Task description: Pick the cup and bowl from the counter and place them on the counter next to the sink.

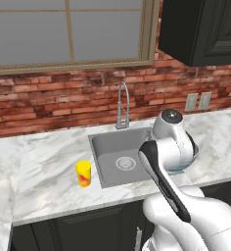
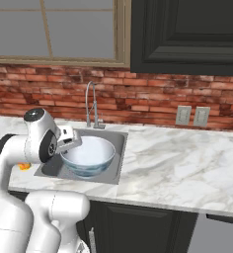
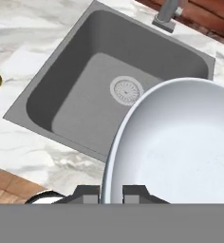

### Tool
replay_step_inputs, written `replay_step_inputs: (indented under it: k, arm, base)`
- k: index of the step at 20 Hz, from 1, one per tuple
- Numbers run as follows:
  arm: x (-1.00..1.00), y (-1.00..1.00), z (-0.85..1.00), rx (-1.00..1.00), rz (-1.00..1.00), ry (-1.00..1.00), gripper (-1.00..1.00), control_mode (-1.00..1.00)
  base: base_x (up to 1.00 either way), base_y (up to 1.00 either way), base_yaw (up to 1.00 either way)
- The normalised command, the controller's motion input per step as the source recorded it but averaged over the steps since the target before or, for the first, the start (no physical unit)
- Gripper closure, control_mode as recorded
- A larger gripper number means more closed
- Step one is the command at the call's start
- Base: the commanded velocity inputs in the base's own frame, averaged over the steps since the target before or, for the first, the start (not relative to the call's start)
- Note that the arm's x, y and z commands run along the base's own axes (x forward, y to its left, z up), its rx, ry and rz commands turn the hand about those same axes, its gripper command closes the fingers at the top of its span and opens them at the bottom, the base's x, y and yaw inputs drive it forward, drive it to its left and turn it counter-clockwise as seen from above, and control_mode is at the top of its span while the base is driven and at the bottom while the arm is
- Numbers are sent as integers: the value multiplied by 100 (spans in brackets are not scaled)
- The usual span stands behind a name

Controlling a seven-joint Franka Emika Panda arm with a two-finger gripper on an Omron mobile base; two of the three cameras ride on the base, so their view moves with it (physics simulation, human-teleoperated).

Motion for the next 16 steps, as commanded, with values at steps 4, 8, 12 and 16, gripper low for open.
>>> replay_step_inputs:
  k: [4,8,12,16]
  arm:
    - [38,-66,-26,-6,3,6,100,-100]
    - [38,-62,0,-3,0,10,100,-100]
    - [42,-62,0,-3,0,11,100,-100]
    - [82,-51,-16,-3,-1,13,100,-100]
  base:
    - [0,0,0]
    - [0,0,0]
    - [0,0,0]
    - [0,0,0]
